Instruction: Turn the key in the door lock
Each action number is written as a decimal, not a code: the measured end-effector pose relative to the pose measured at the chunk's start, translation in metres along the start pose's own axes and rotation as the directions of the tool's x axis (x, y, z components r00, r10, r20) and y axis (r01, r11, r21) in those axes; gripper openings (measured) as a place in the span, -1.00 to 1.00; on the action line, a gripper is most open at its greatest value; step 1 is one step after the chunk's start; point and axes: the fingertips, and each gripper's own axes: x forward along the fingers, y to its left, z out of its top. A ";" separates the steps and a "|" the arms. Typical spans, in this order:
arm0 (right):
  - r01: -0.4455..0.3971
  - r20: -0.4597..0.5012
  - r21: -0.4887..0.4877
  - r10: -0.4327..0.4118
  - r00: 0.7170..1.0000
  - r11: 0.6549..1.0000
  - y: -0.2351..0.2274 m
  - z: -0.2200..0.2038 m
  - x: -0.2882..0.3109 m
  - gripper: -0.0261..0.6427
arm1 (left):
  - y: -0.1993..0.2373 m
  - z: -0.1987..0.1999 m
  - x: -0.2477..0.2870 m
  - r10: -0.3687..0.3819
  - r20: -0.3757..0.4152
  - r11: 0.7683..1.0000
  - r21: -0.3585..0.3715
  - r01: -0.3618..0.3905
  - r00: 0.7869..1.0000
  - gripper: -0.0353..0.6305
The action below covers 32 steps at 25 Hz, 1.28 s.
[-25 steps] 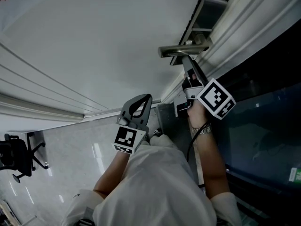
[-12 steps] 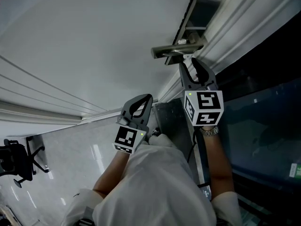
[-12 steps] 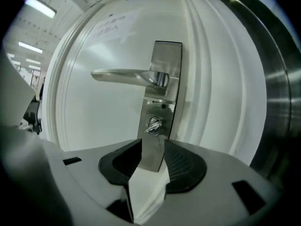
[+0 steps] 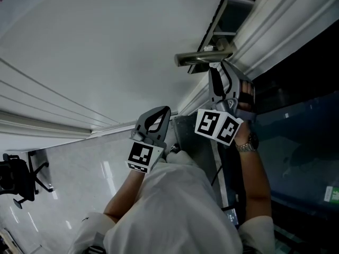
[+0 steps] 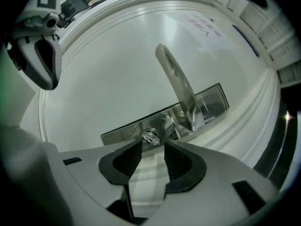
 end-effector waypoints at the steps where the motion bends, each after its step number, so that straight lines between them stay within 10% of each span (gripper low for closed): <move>1: 0.008 0.000 -0.044 -0.007 1.000 0.999 0.000 0.001 0.001 -0.54 | 0.000 0.000 0.000 0.000 0.001 1.000 0.000 0.000 1.000 -0.88; 7: 0.052 -0.019 -0.281 -0.060 0.998 0.958 0.007 0.004 0.010 -0.54 | 0.002 -0.001 -0.001 0.001 -0.002 1.000 0.000 -0.001 1.000 -0.88; 14: 0.060 -0.004 -0.323 -0.065 0.998 0.944 0.008 0.010 0.014 -0.55 | 0.007 -0.001 -0.005 0.012 -0.006 1.000 -0.007 -0.012 1.000 -0.88; 32: 0.088 -0.014 0.113 -0.087 0.996 0.990 -0.003 0.010 0.016 -0.88 | 0.009 -0.001 -0.002 0.009 -0.009 1.000 0.000 -0.009 1.000 -0.88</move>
